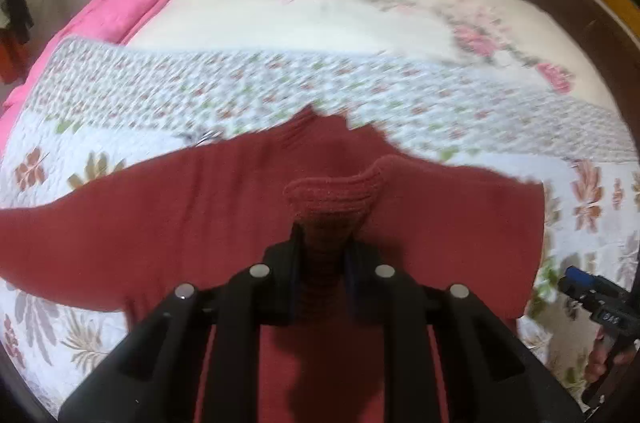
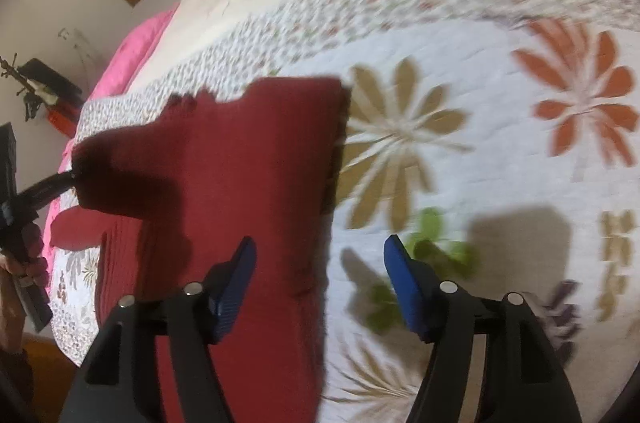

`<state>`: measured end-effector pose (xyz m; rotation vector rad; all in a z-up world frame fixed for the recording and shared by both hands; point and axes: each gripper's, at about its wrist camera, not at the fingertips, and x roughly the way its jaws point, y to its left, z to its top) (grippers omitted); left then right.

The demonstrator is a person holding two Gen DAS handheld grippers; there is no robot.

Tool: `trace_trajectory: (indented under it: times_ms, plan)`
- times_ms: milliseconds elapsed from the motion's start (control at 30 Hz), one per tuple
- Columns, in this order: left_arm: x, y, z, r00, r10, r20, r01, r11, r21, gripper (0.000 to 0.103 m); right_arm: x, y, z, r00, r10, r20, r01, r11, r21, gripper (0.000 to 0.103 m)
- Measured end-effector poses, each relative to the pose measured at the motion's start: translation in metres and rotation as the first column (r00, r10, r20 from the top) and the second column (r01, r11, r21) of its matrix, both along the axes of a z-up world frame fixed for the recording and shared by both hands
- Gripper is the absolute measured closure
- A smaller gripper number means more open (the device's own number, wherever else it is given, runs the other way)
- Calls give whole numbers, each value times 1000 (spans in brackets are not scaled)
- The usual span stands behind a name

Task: Fold small clothes
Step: 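Carry the grasped sleeve across the sweater body with the right tool, then open the right tool to release the sleeve onto the sweater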

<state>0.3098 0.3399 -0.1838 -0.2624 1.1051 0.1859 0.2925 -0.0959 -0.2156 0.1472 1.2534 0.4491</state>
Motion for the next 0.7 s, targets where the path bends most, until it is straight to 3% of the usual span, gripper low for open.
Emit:
trace_trajectory:
  times_ms: [100, 167, 200, 233, 333, 400, 533, 633, 667, 700]
  plan:
    - [-3, 13, -19, 999, 30, -40, -30, 1000, 4, 85, 8, 22, -22, 998, 19, -59, -19, 1000, 2, 36]
    - [-6, 23, -30, 997, 41, -62, -40, 999, 13, 80, 13, 31, -35, 994, 32, -108, -30, 999, 14, 42]
    - [-11, 30, -35, 996, 44, -72, -43, 999, 21, 77, 15, 37, -44, 990, 44, -137, -43, 999, 8, 62]
    - [-14, 34, -41, 996, 49, -81, -47, 998, 30, 72, 16, 41, -50, 986, 54, -157, -58, 998, -24, 74]
    - [-18, 60, -60, 985, 102, -136, -94, 994, 61, 48, 20, 41, -56, 985, 53, -166, -67, 995, -78, 83]
    - [-21, 81, -67, 974, 163, -160, -145, 983, 116, 48, 22, 39, -56, 984, 51, -171, -67, 994, -87, 86]
    - [-38, 124, -71, 939, 289, -186, -265, 953, 146, 47, 17, 39, -46, 986, 60, -153, -78, 990, -118, 87]
    - [-47, 130, -62, 939, 302, -166, -284, 951, 125, 45, 13, 34, -40, 987, 43, -153, -63, 990, -125, 85]
    - [-48, 128, -60, 942, 297, -157, -281, 953, 116, 44, 14, 33, -38, 987, 35, -156, -56, 990, -131, 80]
    - [-48, 125, -57, 947, 286, -145, -273, 957, 101, 44, 14, 33, -33, 989, 25, -145, -48, 987, -151, 68]
